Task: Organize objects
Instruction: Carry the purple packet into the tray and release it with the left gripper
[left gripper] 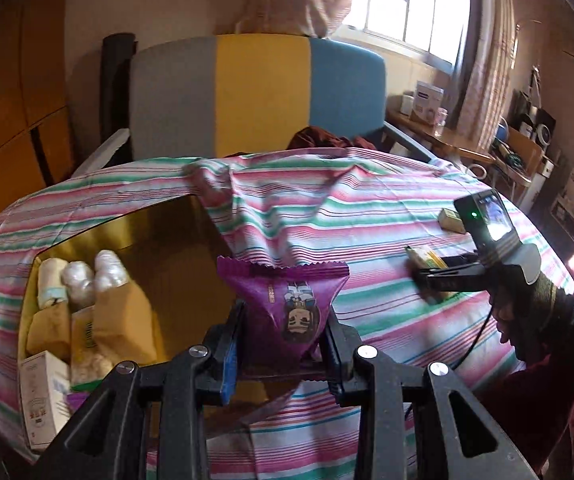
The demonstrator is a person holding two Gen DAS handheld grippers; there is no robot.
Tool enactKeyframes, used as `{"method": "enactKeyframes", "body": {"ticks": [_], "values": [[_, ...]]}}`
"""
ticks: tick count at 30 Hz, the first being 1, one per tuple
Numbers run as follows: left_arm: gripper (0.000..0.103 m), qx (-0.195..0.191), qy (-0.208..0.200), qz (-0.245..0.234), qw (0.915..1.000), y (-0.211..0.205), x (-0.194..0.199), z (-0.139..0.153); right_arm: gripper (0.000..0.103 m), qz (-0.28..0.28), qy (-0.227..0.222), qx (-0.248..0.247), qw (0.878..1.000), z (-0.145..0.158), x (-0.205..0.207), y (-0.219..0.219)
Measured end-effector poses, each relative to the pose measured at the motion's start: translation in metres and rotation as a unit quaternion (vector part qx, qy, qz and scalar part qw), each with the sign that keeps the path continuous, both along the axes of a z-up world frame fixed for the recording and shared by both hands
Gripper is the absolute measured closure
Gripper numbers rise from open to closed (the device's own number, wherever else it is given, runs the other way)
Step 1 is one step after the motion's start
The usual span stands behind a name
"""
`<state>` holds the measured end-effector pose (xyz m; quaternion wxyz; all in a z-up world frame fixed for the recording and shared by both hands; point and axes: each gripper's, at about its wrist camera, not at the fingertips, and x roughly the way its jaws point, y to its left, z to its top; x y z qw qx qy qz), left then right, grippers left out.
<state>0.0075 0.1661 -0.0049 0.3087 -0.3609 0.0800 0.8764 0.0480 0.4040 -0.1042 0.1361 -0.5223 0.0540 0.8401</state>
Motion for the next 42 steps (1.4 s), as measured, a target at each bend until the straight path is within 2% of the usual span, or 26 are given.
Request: {"method": "enactKeyframes", "body": {"ticks": [8,13,15,18,21,27,32,36,42], "values": [[0.069,0.009,-0.023,0.041,0.9988,-0.035,-0.017,-0.010,0.048,-0.007,0.006,-0.014,1.000,-0.005,-0.008,0.001],[0.069,0.036,-0.055,0.078,0.9948,-0.073,-0.035,-0.020,0.048,-0.007,0.007,-0.013,1.000,-0.005,-0.009,0.000],[0.069,0.055,-0.068,0.100,0.9911,-0.095,-0.042,-0.022,0.048,-0.006,0.007,-0.011,1.000,-0.005,-0.009,-0.001],[0.070,0.089,-0.099,0.144,0.9805,-0.129,-0.058,-0.027,0.048,-0.003,0.005,-0.003,1.000,-0.005,-0.011,-0.004],[0.070,0.103,-0.120,0.170,0.9726,-0.144,-0.074,-0.030,0.048,0.000,0.003,0.001,1.000,-0.005,-0.012,-0.005],[0.069,0.111,-0.134,0.147,0.9737,-0.118,-0.115,-0.025,0.048,0.003,0.000,0.007,1.000,-0.006,-0.014,-0.007],[0.069,0.094,-0.146,0.136,0.9753,-0.084,-0.163,-0.031,0.048,0.004,0.000,0.009,1.000,-0.006,-0.014,-0.007],[0.069,0.067,-0.168,0.151,0.9718,-0.064,-0.207,-0.053,0.048,0.004,0.000,0.009,1.000,-0.006,-0.014,-0.007],[0.069,0.011,-0.198,0.151,0.9685,-0.047,-0.239,-0.087,0.047,0.007,-0.001,0.010,1.000,-0.006,-0.015,-0.007]]}}
